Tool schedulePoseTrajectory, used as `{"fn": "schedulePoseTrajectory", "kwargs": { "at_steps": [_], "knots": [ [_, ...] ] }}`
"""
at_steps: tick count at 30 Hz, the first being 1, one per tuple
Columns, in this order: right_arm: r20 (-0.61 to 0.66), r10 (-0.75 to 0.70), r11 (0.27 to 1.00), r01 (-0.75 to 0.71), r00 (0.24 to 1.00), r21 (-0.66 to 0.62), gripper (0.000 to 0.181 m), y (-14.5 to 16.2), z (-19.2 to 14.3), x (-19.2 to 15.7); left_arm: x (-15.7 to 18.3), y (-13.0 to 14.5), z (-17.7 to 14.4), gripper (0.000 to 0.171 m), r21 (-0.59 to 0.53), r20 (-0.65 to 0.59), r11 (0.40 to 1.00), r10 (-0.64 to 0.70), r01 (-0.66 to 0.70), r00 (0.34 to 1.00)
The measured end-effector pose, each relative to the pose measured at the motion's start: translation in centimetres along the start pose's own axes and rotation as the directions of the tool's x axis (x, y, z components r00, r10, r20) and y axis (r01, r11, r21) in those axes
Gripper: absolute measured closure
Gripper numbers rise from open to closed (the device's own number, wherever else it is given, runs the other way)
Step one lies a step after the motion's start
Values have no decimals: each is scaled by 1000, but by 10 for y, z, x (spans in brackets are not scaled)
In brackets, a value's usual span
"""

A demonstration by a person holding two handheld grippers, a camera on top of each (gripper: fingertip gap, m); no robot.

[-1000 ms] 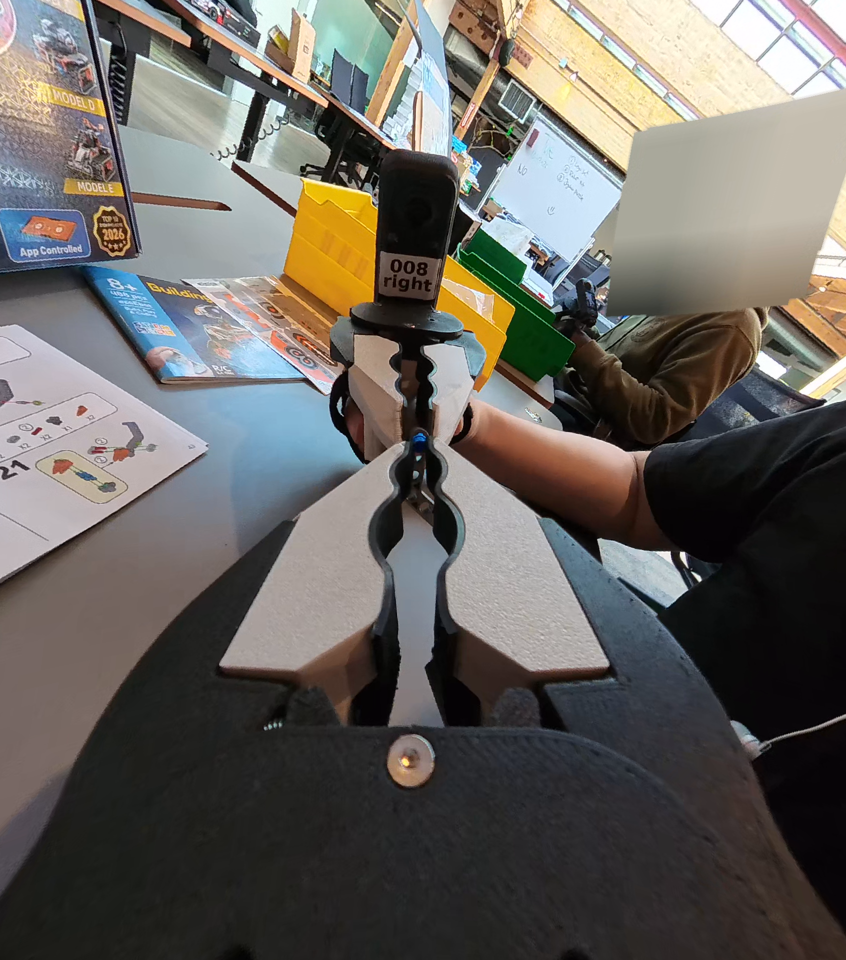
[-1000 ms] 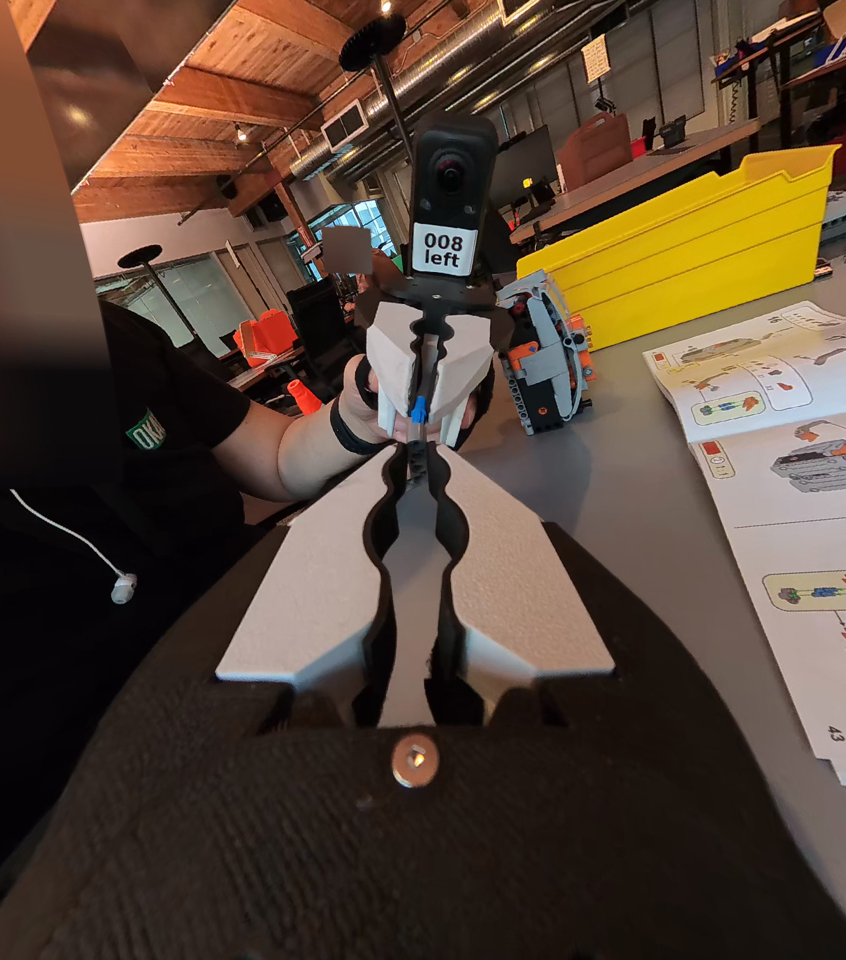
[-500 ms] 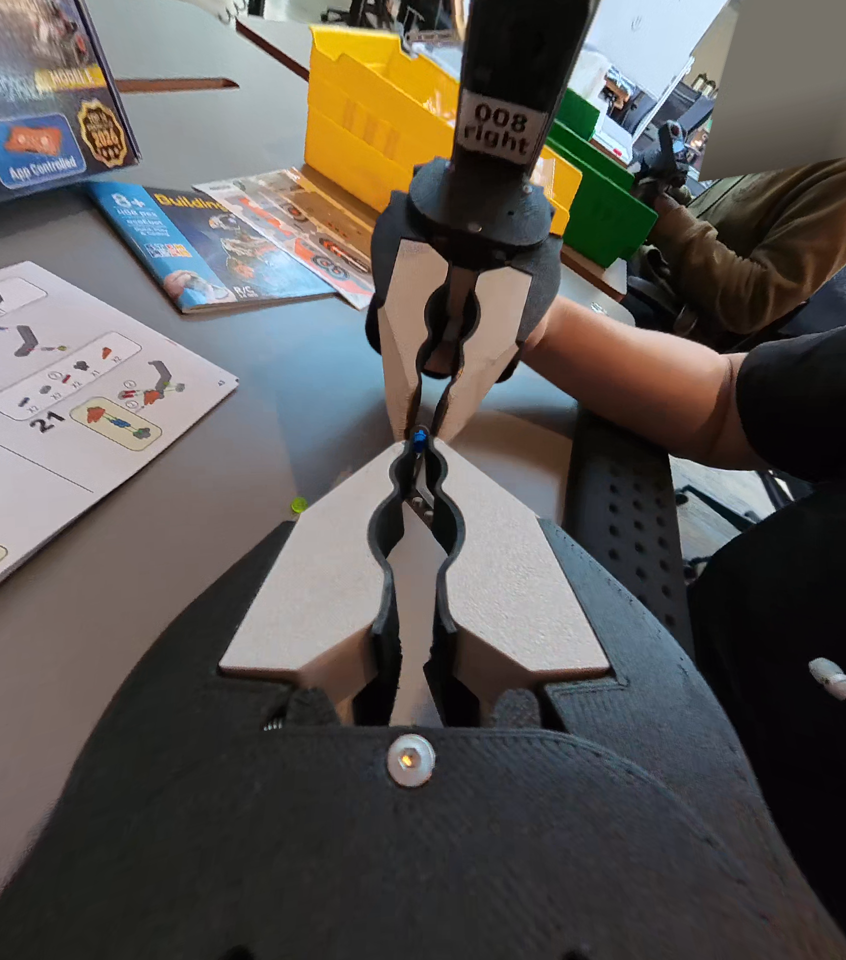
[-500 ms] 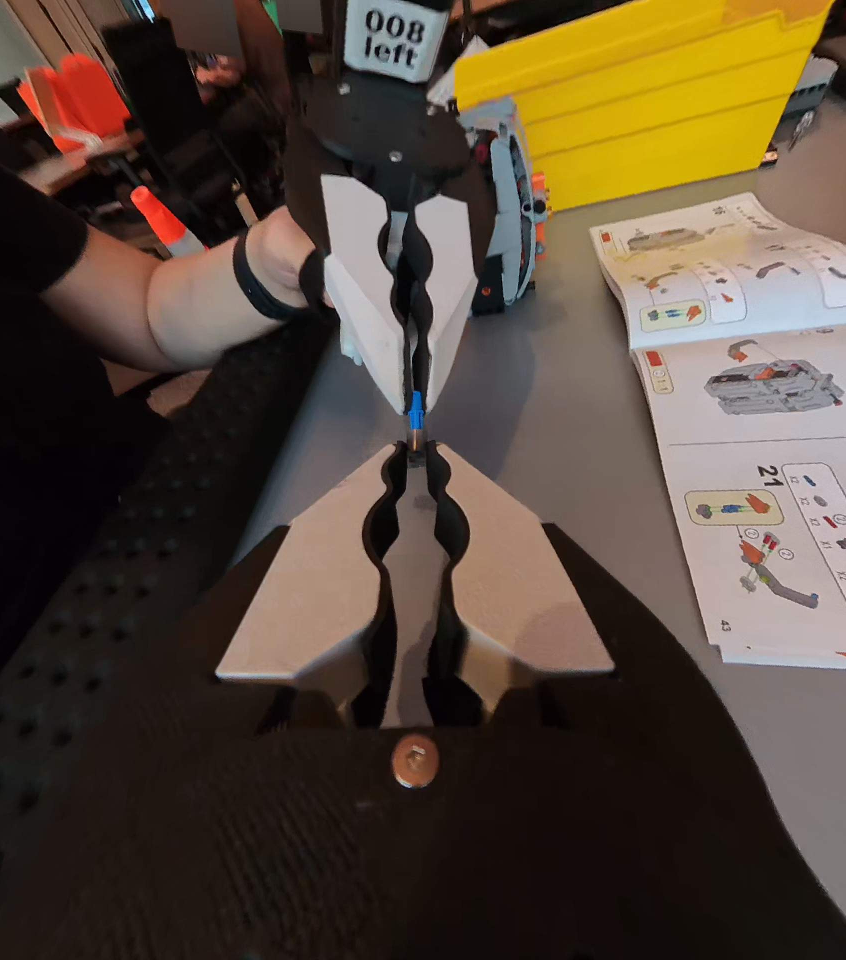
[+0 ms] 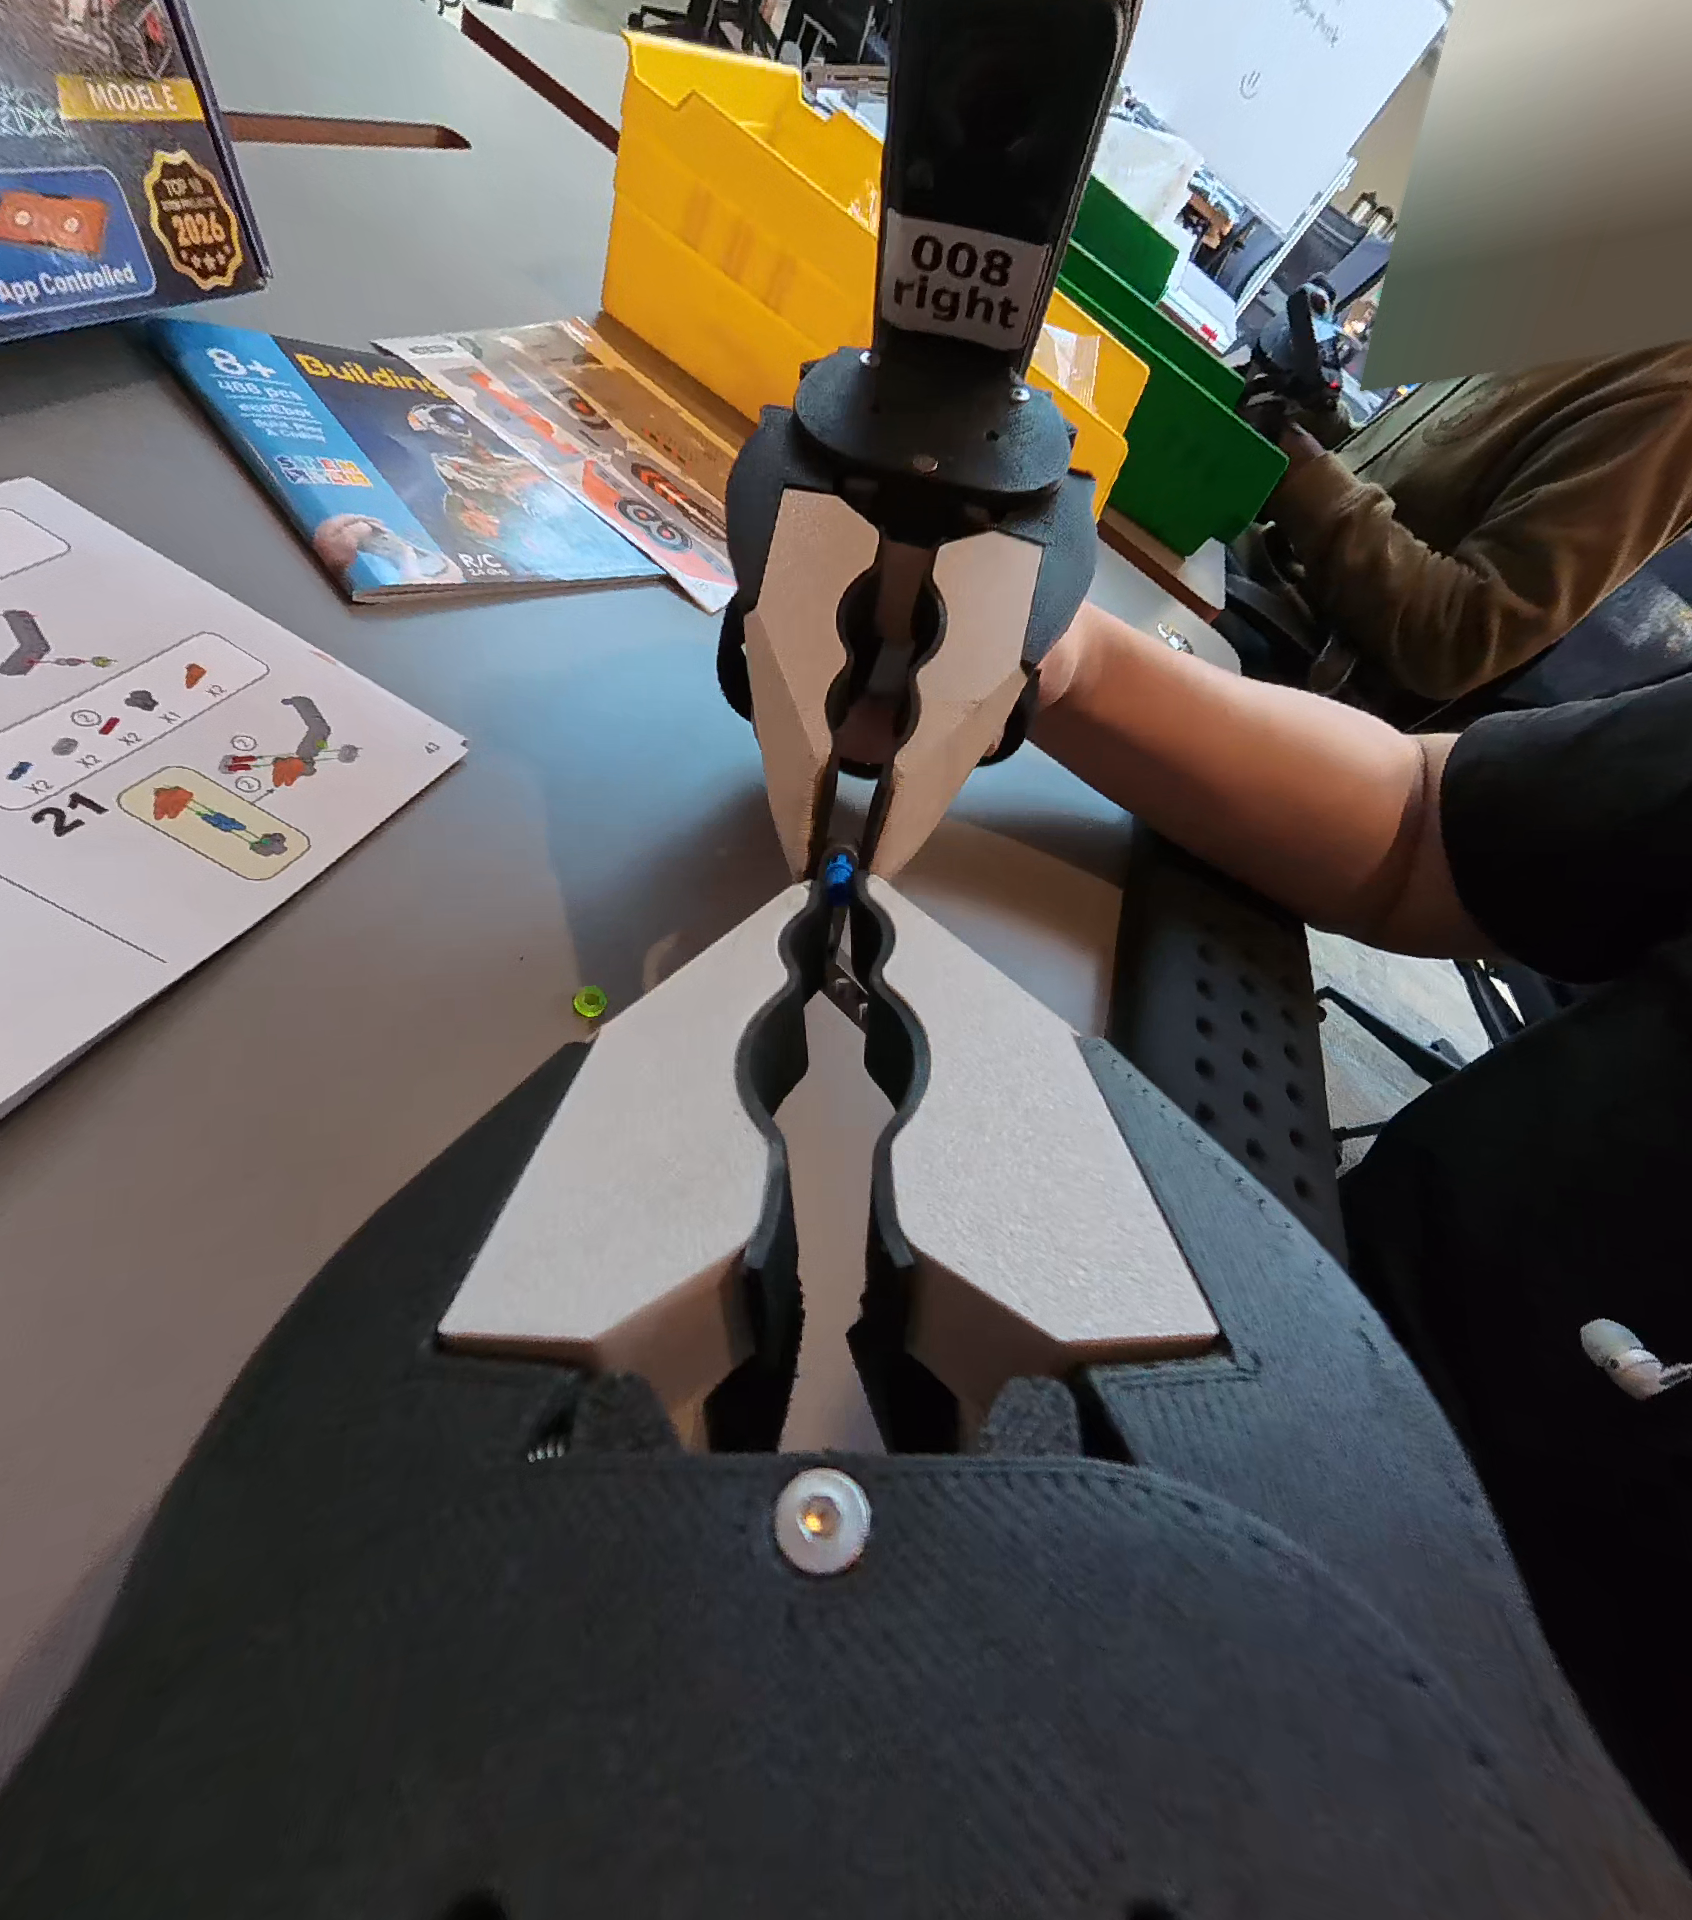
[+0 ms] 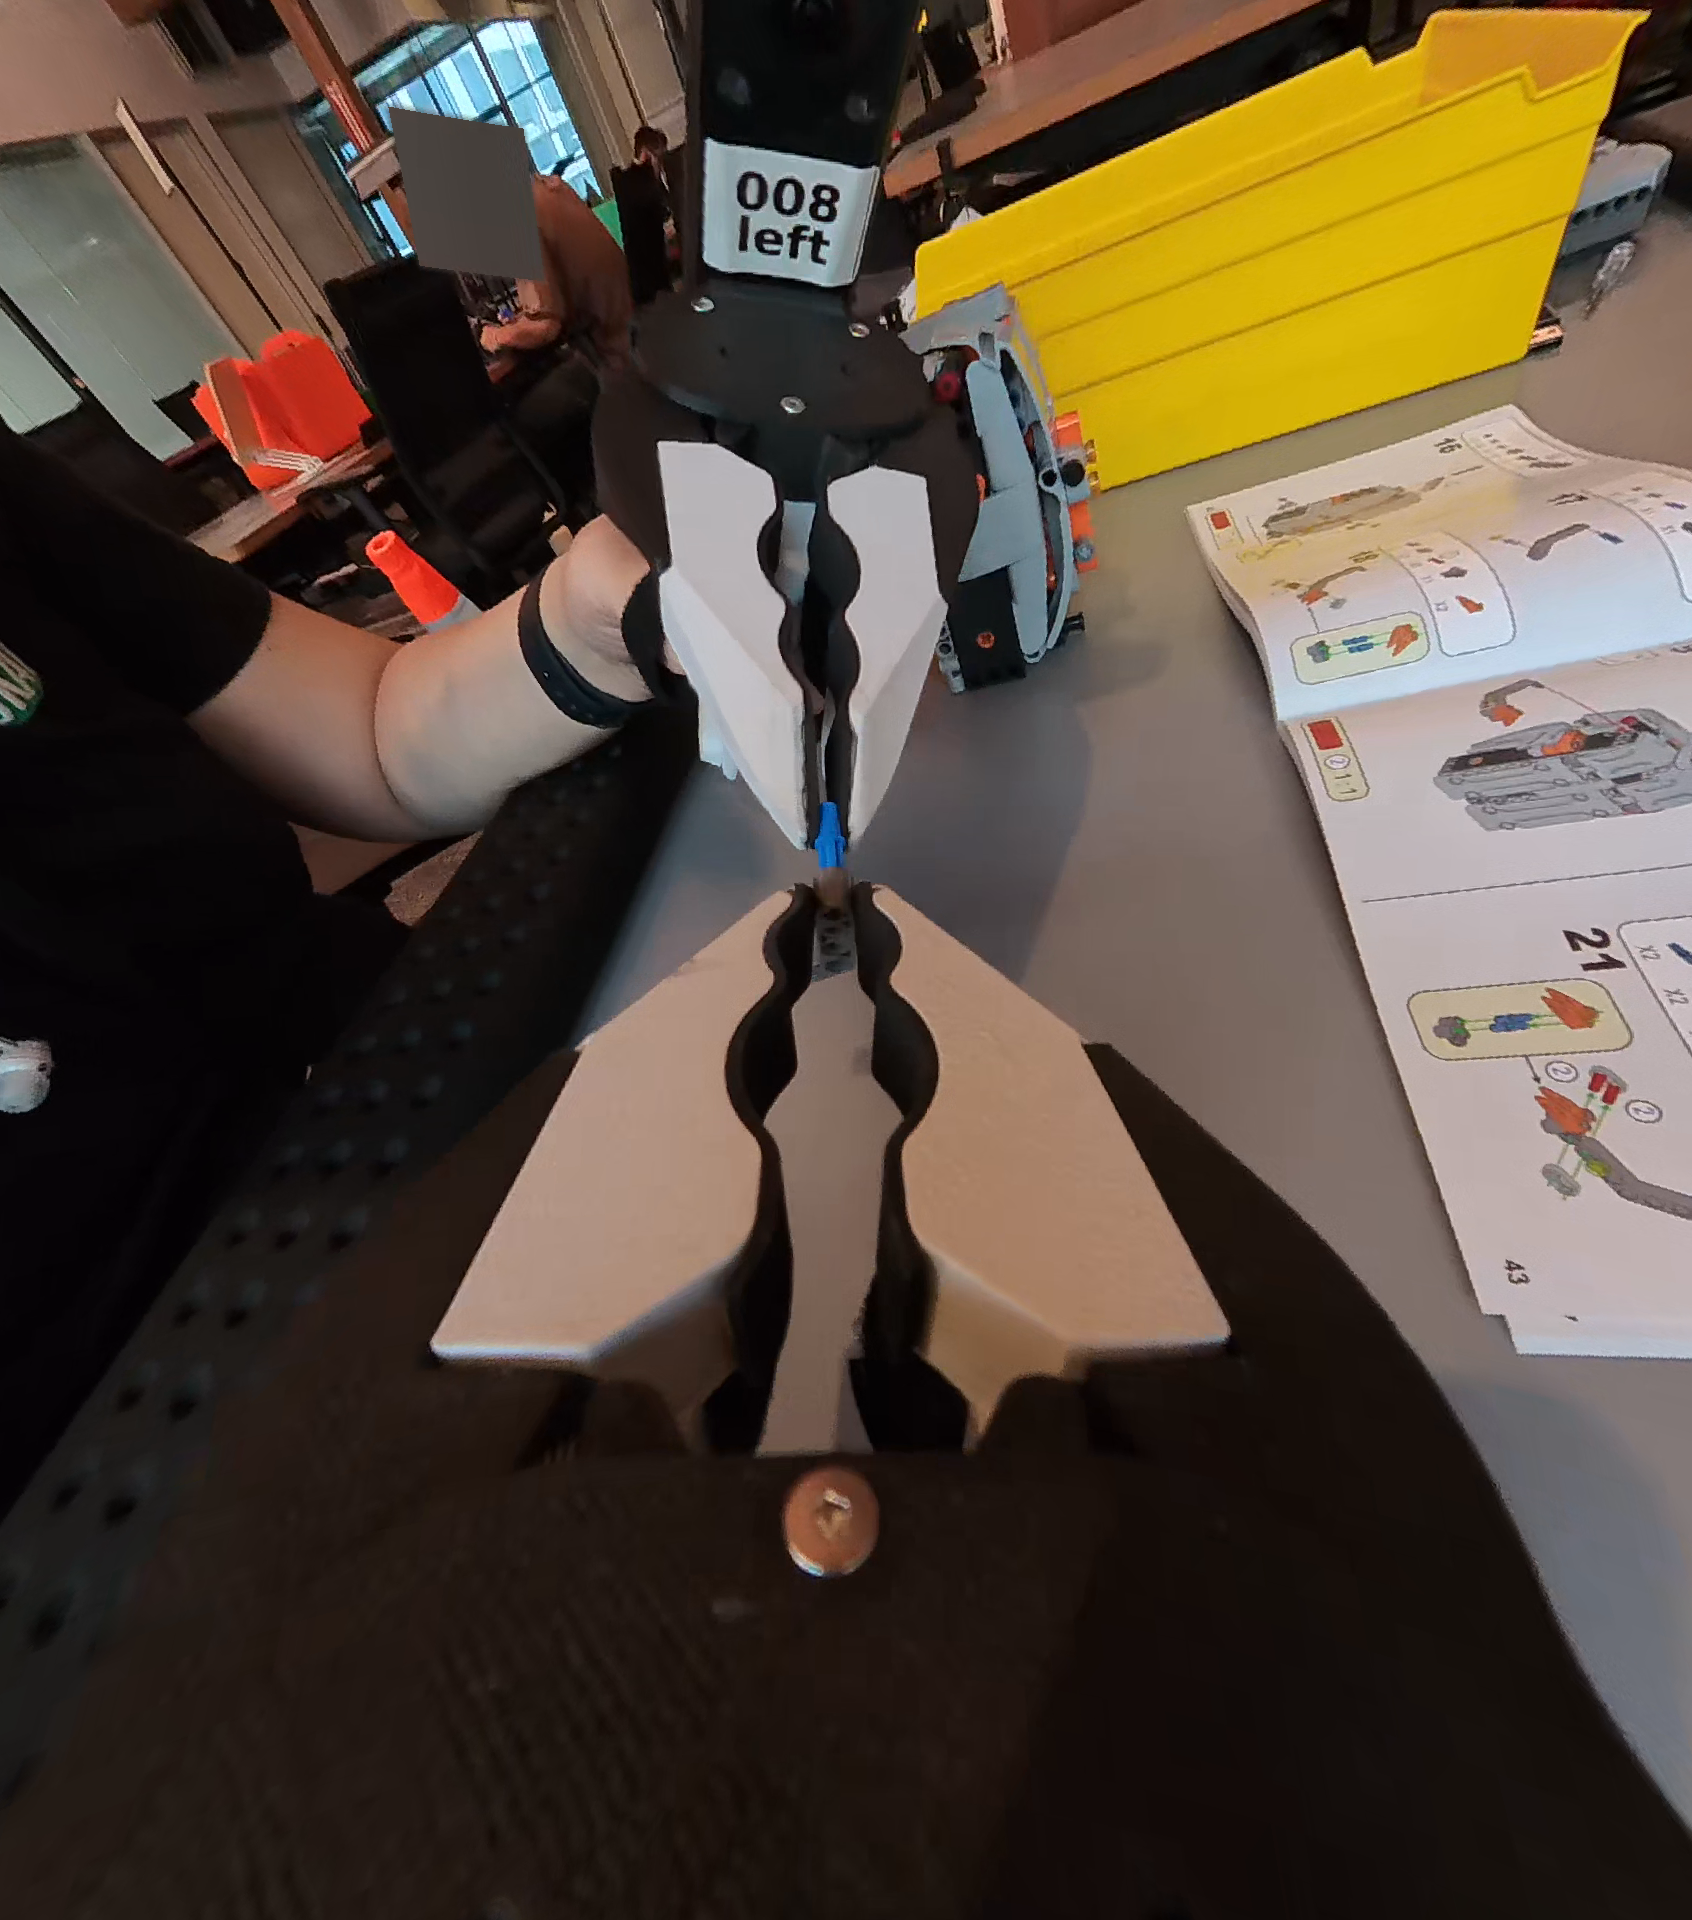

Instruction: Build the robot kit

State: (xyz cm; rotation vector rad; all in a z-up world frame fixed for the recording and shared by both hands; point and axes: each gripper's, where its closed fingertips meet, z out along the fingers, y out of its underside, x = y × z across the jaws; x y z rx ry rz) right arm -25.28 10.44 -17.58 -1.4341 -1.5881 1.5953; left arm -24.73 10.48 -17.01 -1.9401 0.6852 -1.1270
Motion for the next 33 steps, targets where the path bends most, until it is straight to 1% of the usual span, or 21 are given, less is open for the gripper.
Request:
{"fn": "schedulePoseTrajectory", "kwargs": {
  "at_steps": [10, 13, 18, 22, 25, 28, 30, 33],
  "knots": [
    [62, 64, 997, -67, 996, 47, 175, -5, -2, -3, 2, -3, -2, 170, 20, -17, 1000, -18, 18, 1000],
    [51, 55, 998, -56, 997, 9, 175, -3, -2, -4, 3, -1, -2, 170, 6, -22, 1000, -16, 16, 1000],
    [-9, 35, 997, -36, 999, -70, 175, 5, 0, 0, -1, 5, 2, 170, -35, 22, 999, 20, -19, 1000],
    [-38, 50, 995, -52, 998, -81, 175, 6, 0, 3, -5, 5, 2, 170, -33, 40, 999, 18, -17, 999],
    [-77, 56, 991, -65, 995, -115, 175, 11, 2, 8, -10, 9, 4, 170, -58, 79, 998, 31, -27, 996],
    [-90, 66, 988, -78, 994, -133, 175, 14, 3, 9, -12, 12, 5, 170, -75, 96, 997, 37, -30, 995],
    [-91, 40, 987, -53, 995, -154, 175, 16, 4, 8, -11, 14, 5, 170, -85, 88, 996, 31, -23, 996],
    [-82, -27, 977, 9, 996, -212, 175, 24, 6, 5, -9, 21, 8, 170, -128, 70, 991, 38, -28, 997]
  ]
}}
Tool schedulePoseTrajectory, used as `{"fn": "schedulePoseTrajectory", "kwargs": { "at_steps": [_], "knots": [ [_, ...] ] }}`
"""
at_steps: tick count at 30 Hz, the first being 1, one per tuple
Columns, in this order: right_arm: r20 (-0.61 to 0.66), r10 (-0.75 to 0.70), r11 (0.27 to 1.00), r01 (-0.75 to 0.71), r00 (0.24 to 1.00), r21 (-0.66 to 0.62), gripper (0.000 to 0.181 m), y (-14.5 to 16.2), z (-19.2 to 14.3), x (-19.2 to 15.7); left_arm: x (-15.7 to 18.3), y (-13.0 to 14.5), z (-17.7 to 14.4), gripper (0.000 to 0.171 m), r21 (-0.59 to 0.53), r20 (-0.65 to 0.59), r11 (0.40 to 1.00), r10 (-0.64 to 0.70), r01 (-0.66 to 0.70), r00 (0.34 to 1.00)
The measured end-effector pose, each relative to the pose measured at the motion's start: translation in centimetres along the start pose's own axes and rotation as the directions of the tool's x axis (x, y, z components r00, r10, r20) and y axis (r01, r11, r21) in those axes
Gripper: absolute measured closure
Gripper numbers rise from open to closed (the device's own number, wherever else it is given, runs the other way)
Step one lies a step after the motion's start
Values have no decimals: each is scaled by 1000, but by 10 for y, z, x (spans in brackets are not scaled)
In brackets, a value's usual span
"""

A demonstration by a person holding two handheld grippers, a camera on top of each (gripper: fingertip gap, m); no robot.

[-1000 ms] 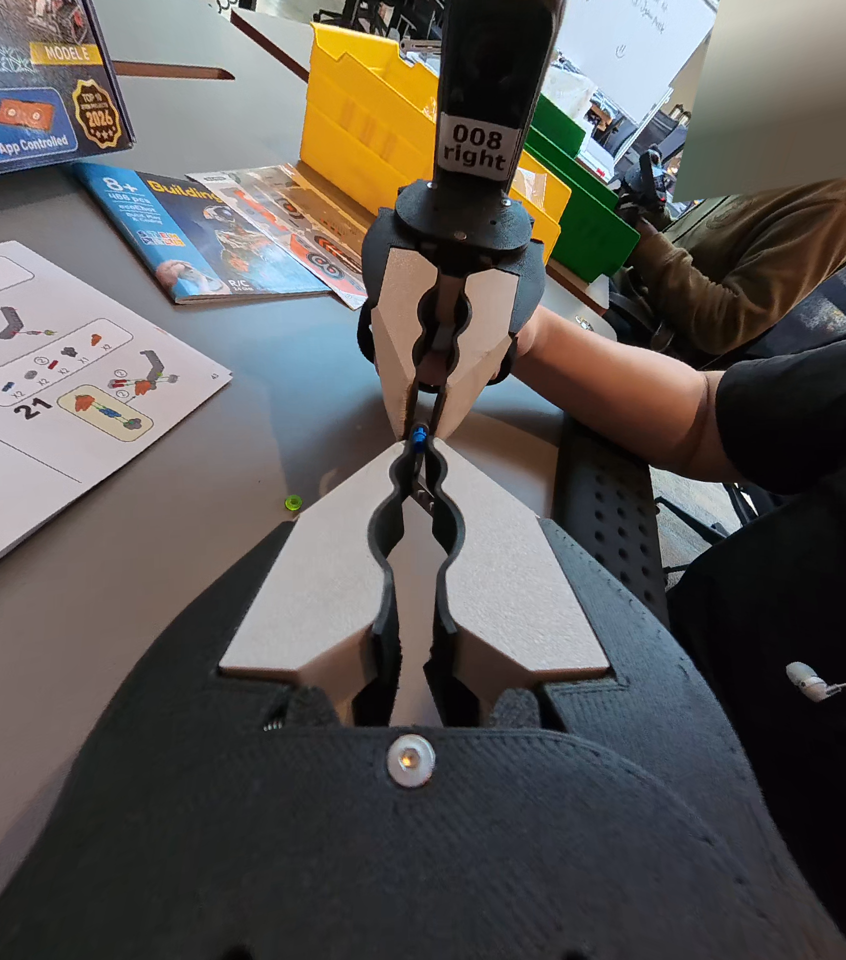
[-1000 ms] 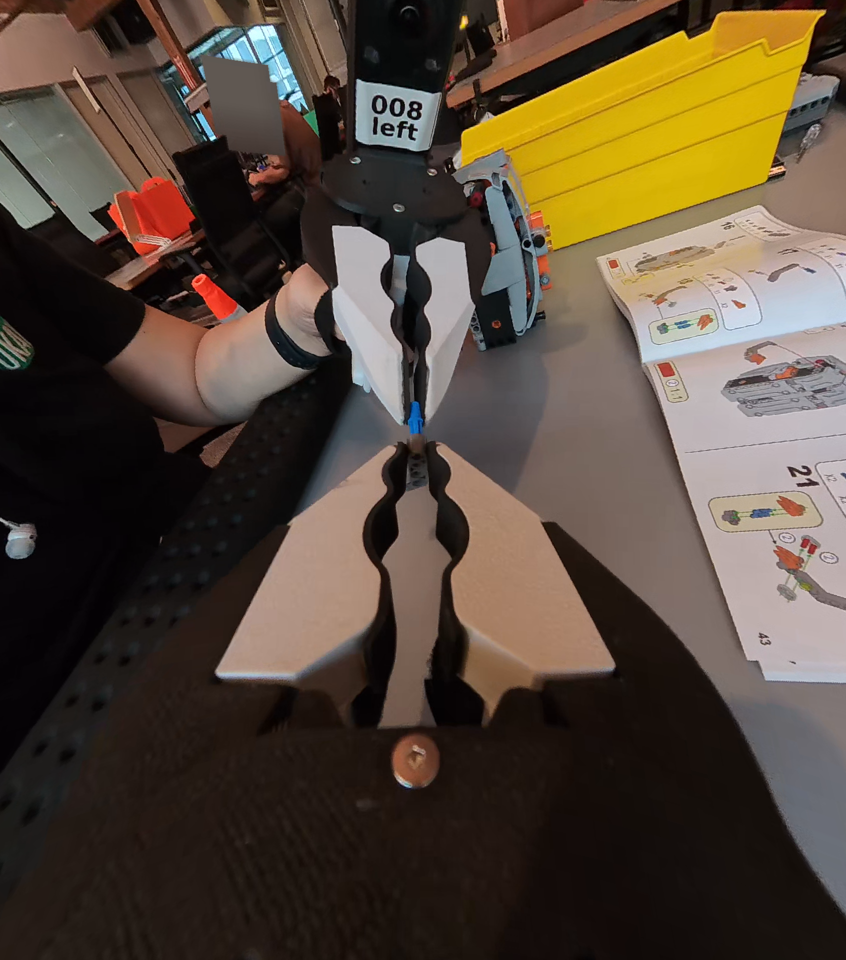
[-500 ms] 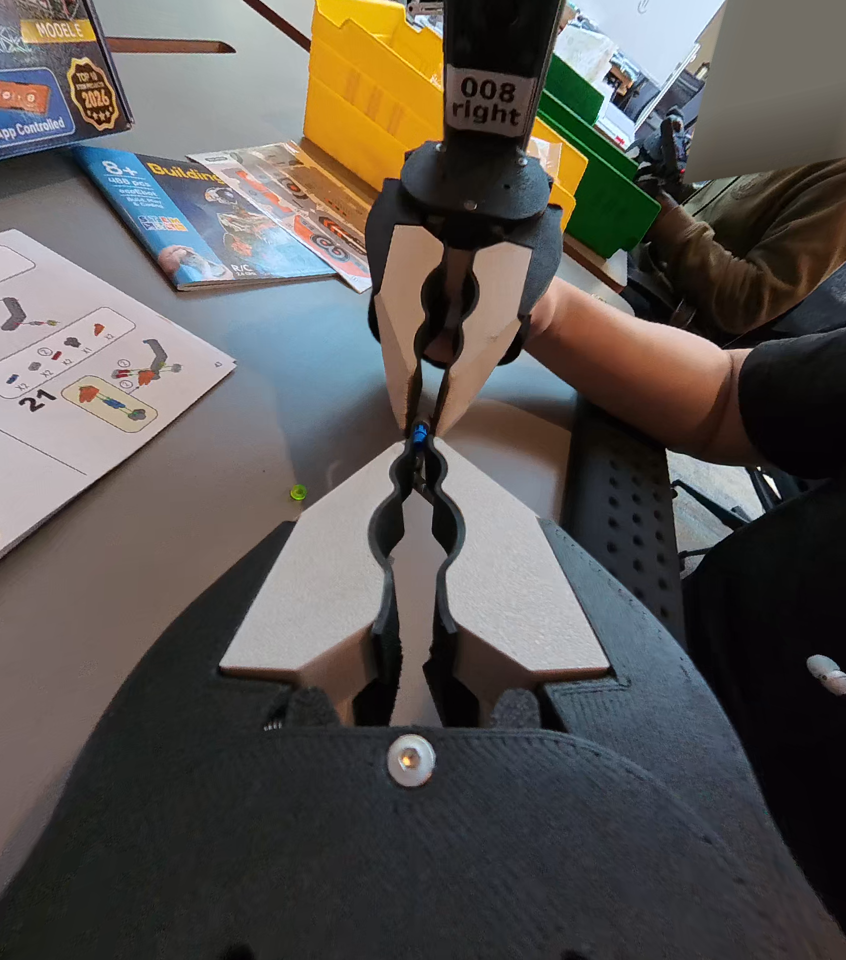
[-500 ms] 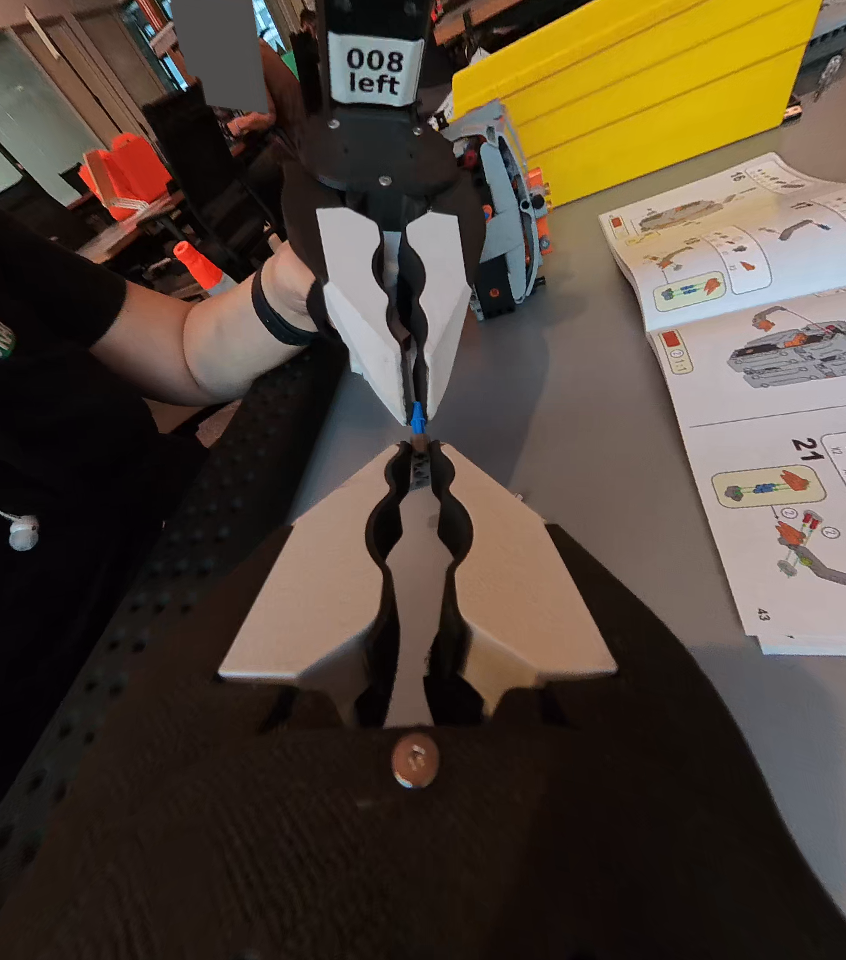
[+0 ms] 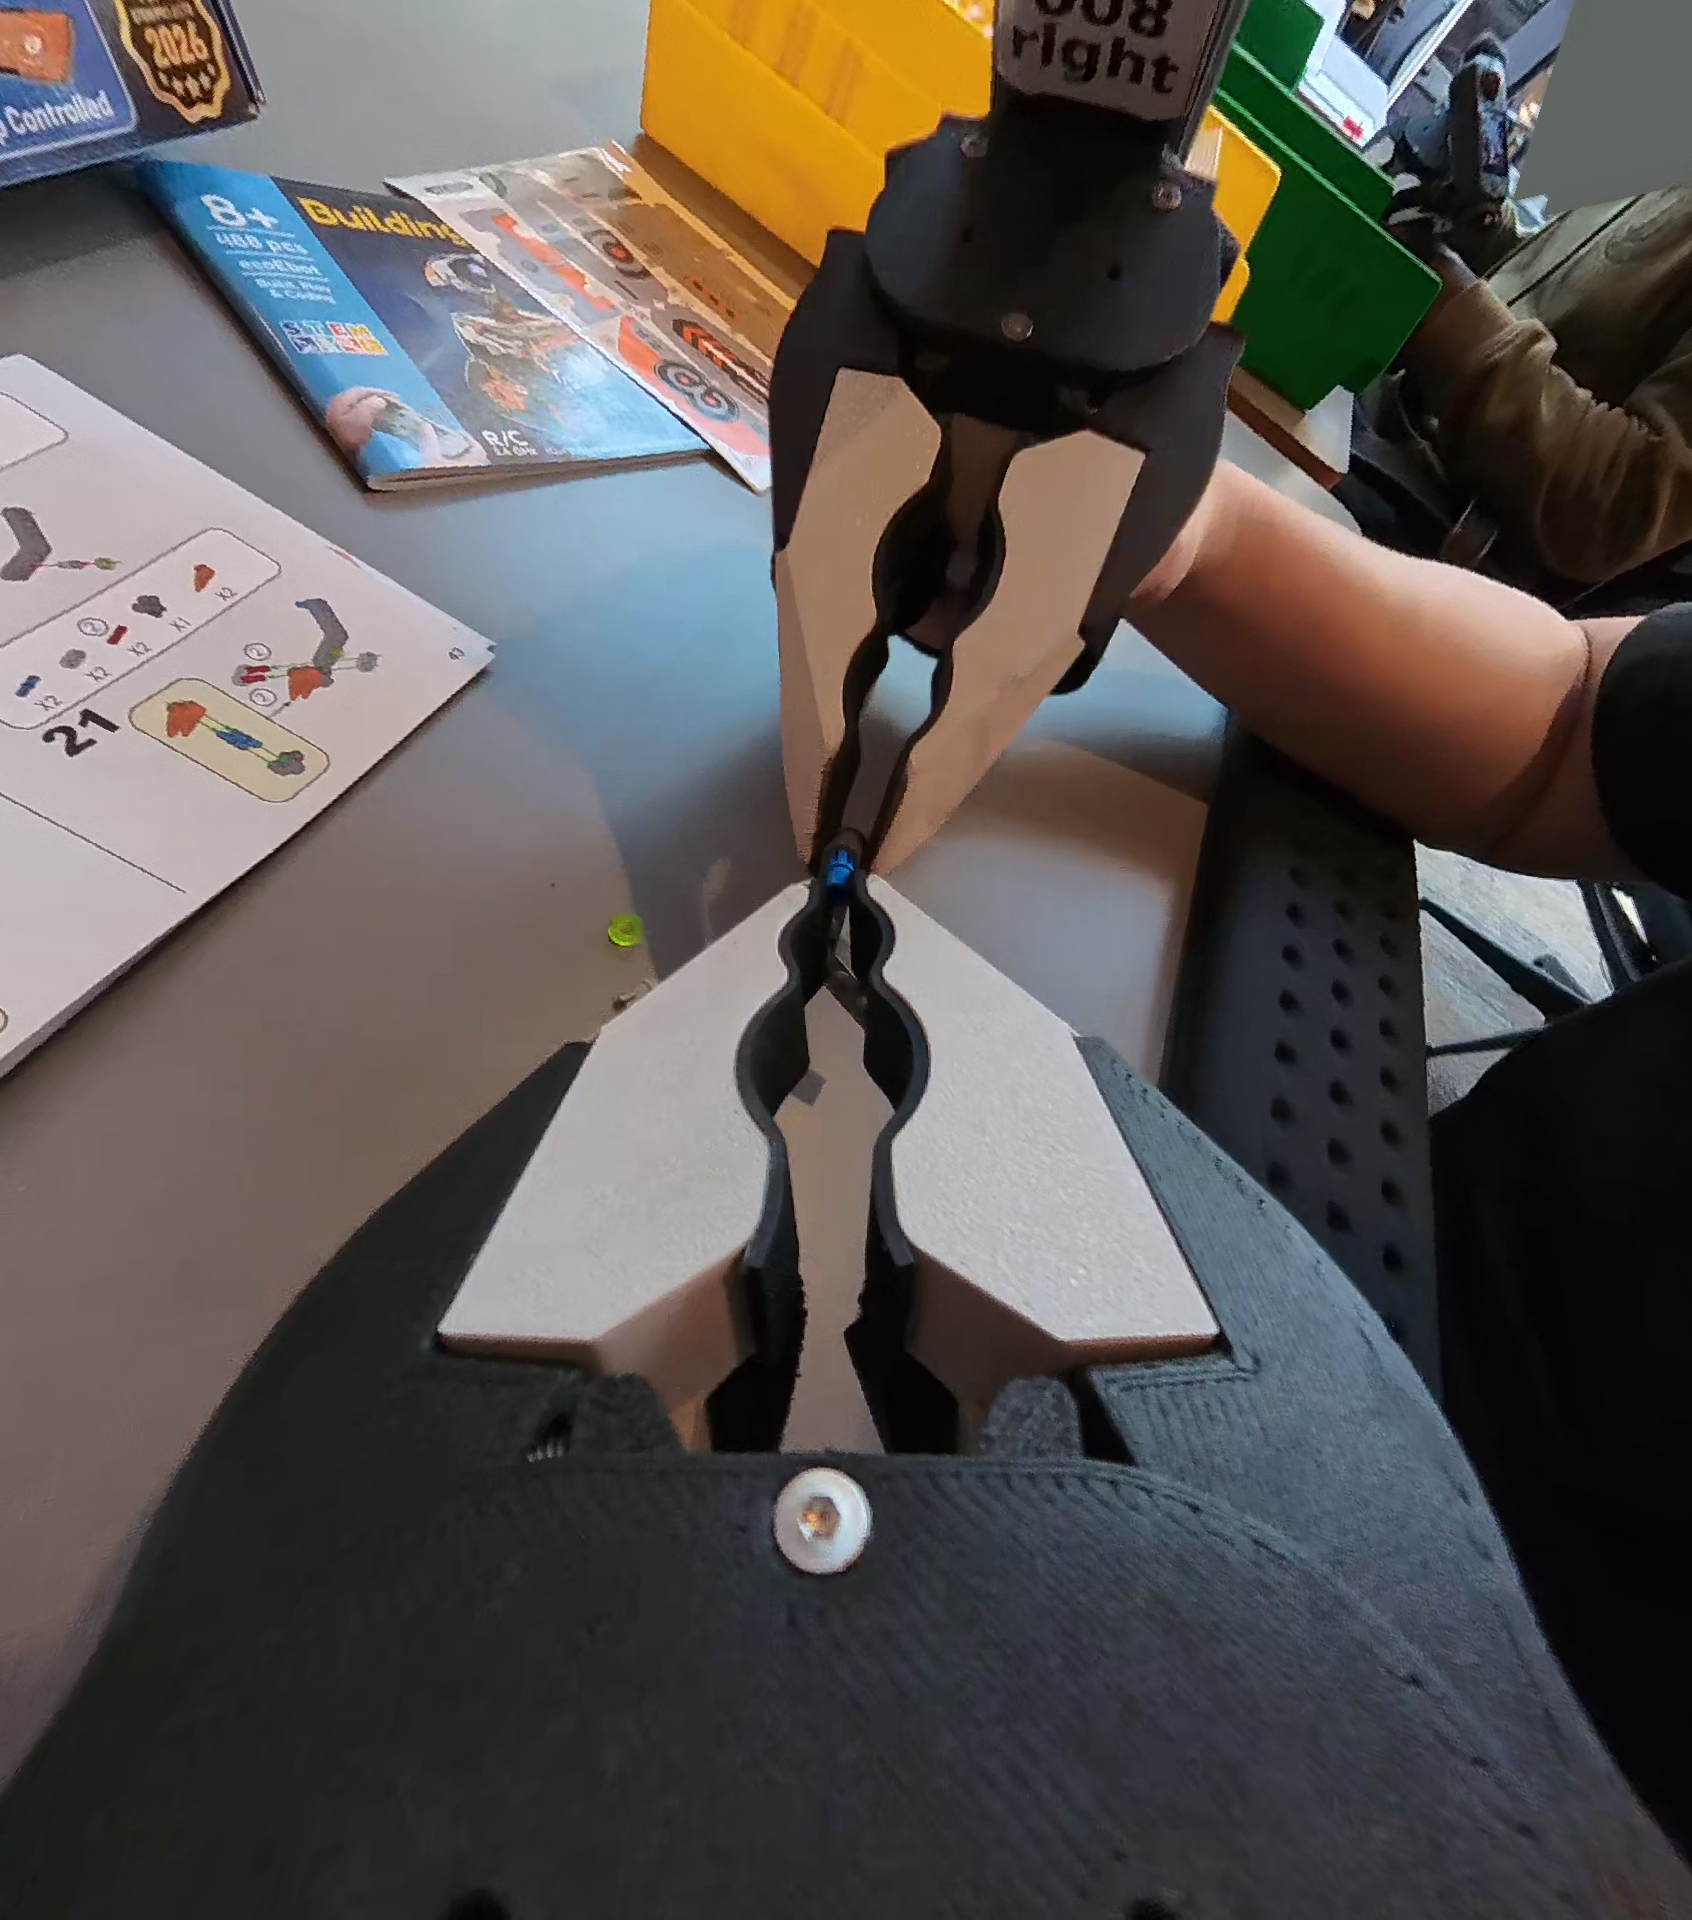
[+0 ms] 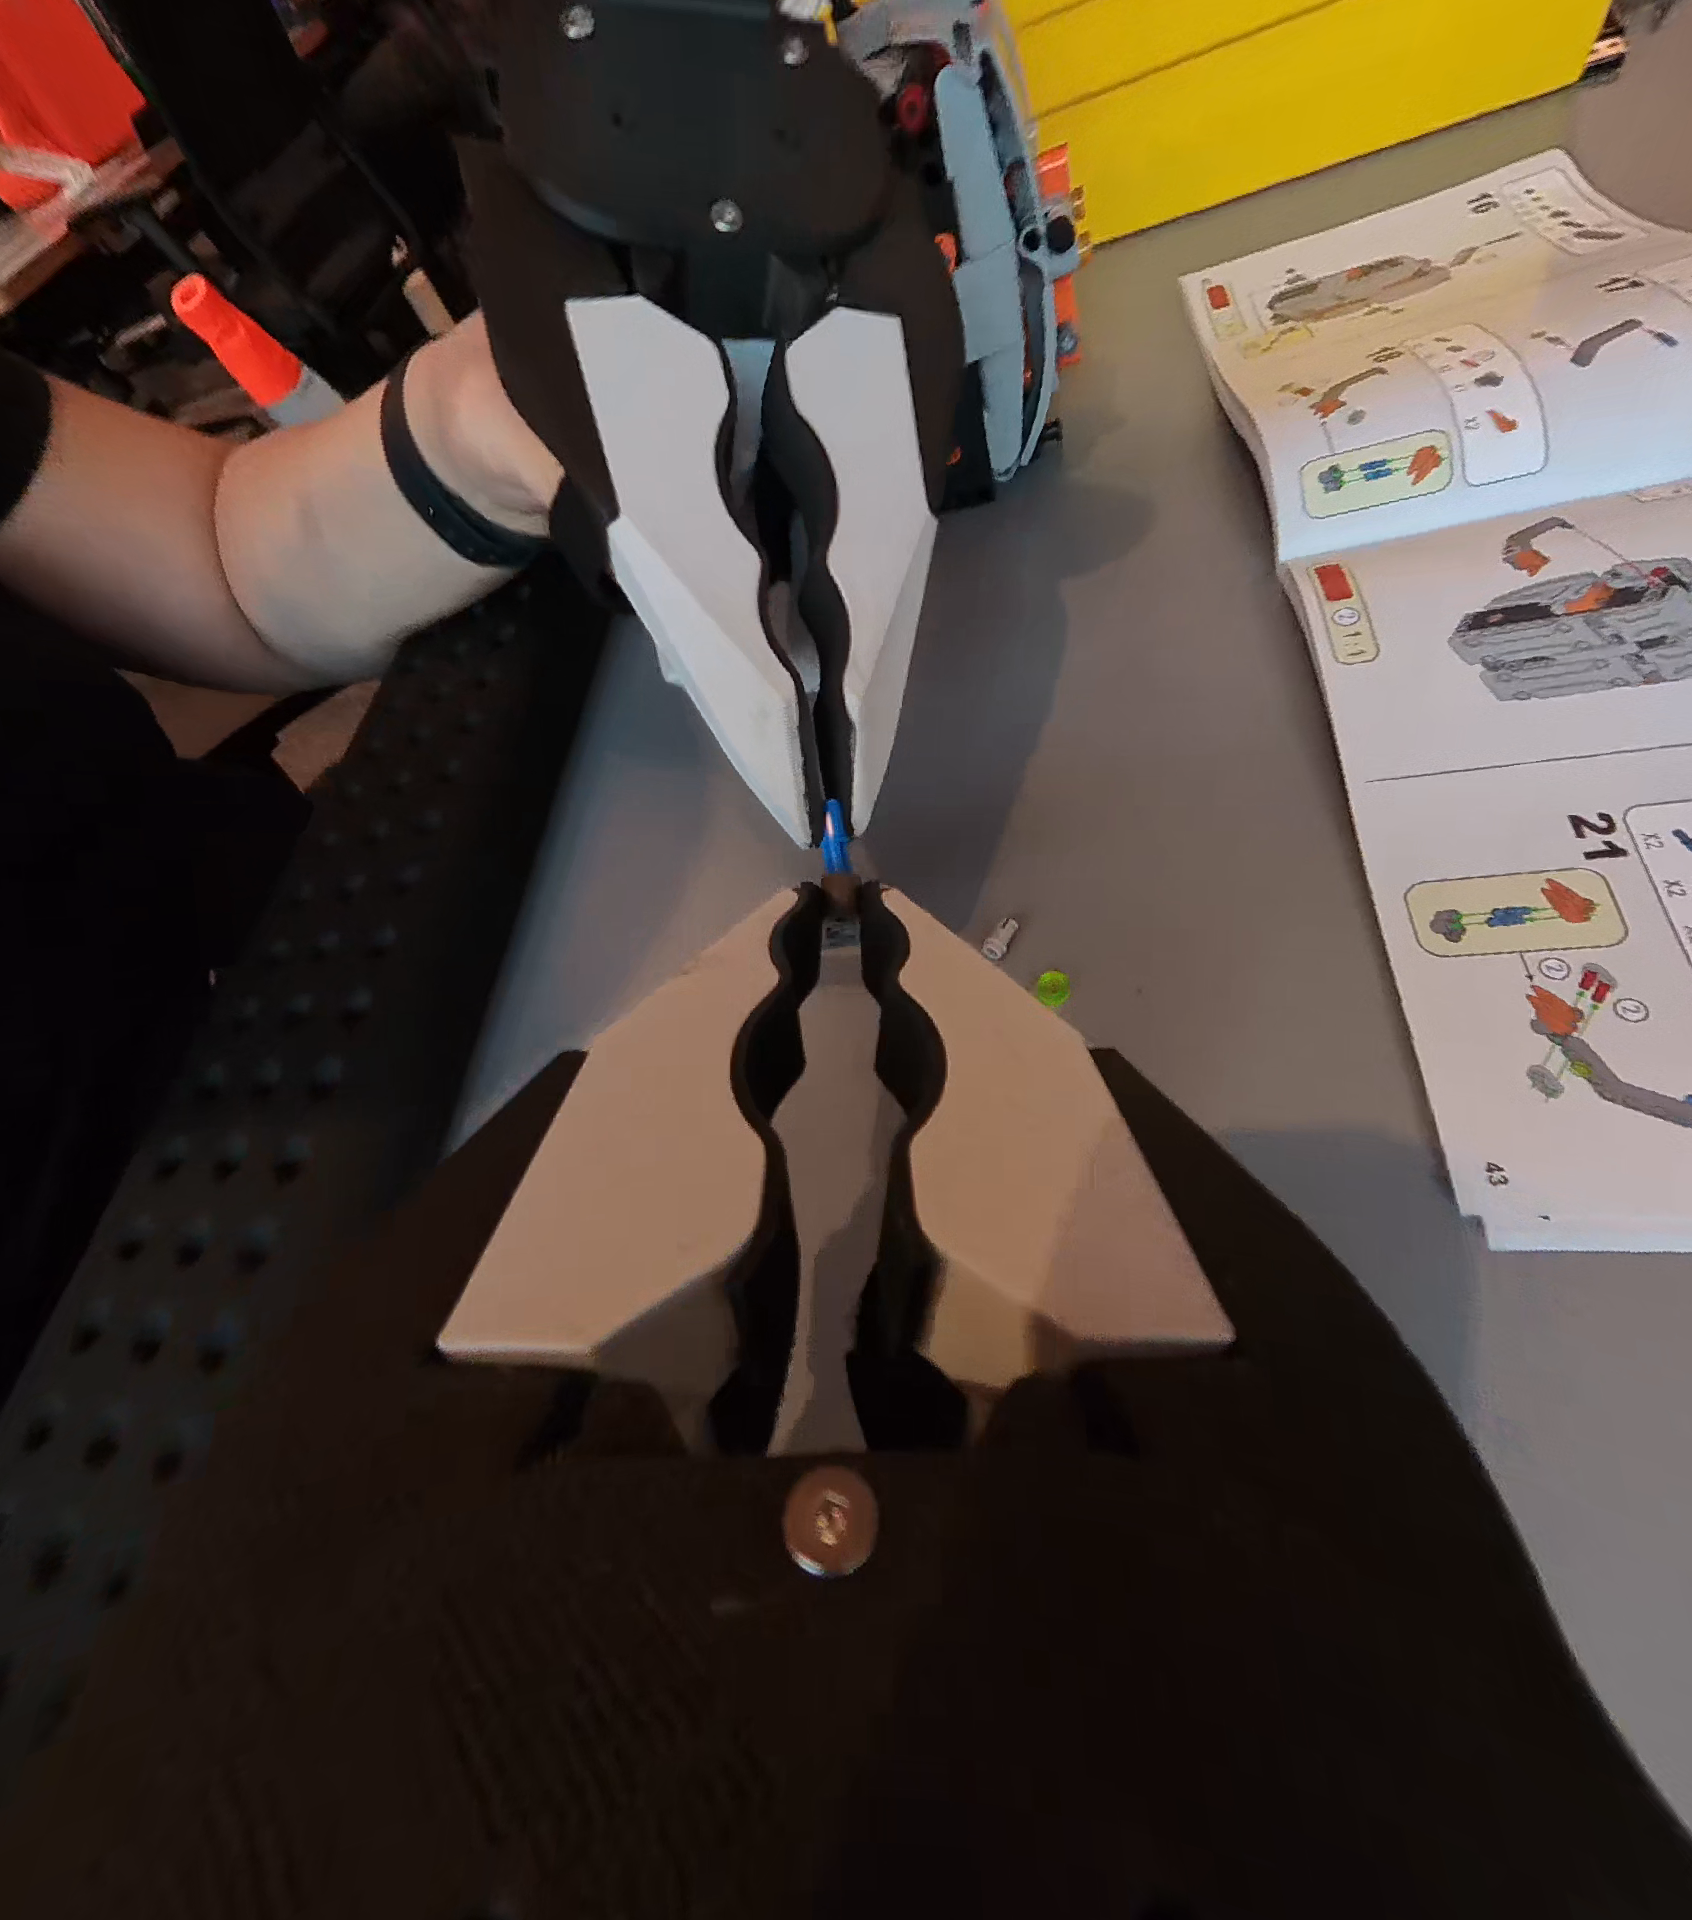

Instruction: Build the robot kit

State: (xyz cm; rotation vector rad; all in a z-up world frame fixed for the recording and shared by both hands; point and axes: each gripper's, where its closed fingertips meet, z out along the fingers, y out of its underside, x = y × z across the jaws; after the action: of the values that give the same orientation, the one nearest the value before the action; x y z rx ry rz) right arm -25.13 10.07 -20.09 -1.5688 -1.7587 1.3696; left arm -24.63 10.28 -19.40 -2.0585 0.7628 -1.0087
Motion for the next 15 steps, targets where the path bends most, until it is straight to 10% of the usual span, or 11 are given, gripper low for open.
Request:
{"fn": "schedulePoseTrajectory", "kwargs": {
  "at_steps": [15],
  "knots": [
    [36, -99, 995, 99, 994, -8, 175, 0, 3, -12, 12, 7, -2, 170, -43, -115, 999, -3, -2, 993]
  ]
}}
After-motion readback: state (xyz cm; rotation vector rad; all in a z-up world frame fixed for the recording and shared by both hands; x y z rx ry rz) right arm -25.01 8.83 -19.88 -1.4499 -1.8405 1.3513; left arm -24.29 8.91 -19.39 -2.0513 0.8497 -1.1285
